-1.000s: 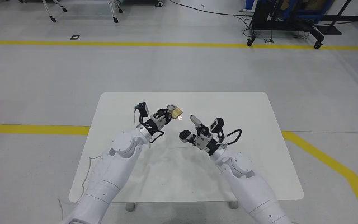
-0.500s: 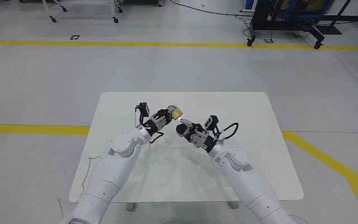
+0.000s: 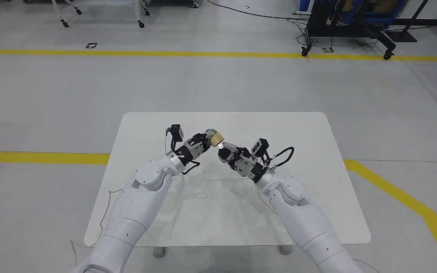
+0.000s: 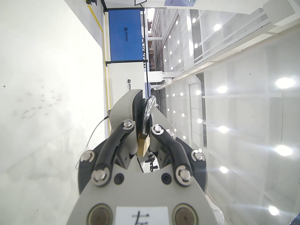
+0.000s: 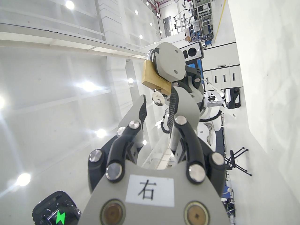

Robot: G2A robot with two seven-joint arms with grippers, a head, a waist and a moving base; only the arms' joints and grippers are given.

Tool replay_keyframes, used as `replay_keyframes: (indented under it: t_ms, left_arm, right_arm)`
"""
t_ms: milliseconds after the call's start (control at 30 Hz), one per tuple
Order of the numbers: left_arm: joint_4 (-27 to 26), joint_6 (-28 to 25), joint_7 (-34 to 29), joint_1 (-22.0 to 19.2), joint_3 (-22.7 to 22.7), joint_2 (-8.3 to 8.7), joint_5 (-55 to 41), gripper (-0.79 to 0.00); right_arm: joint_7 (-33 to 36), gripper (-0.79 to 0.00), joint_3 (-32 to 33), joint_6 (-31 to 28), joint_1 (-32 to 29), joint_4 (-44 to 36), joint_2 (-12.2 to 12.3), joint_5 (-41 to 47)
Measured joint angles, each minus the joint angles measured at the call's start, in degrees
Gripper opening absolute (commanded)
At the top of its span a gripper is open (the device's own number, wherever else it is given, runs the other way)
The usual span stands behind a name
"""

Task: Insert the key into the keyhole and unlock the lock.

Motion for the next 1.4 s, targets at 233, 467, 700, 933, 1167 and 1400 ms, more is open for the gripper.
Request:
replay_keyframes:
  t_ms: [233,467,700,933,1167,1400]
  left_arm:
    - [0.2,-0.3,-0.2,-0.1,0.1,-0.06,0.6,-0.785]
    - [0.4,-0.8,-0.9,-0.2,-0.1,-0.15,0.0,-0.785]
    - [1.1,-2.6,-2.0,-0.3,-0.3,-0.22,-0.6,-0.785]
    - [0.9,-3.9,-1.6,0.0,-0.6,-0.27,-0.4,-0.785]
    - [-1.3,-7.2,0.9,1.2,-0.8,-0.07,3.6,-0.785]
    - [-3.2,-7.7,3.6,2.3,-2.7,0.16,3.6,-0.785]
  right_arm:
    - [-0.2,-0.785,-0.5,0.7,1.3,1.8,-0.3,1.2]
    - [3.3,-0.785,0.0,1.8,2.4,4.4,-0.6,5.8]
    - [8.0,-0.785,0.8,9.3,4.6,8.9,-1.2,16.8]
    - [12.3,-0.785,0.7,16.7,8.1,15.0,-1.9,23.9]
    - [15.9,-0.785,-0.2,23.1,10.7,19.3,-2.2,25.7]
    - [17.1,0.000,0.1,22.9,11.2,19.5,-2.1,25.0]
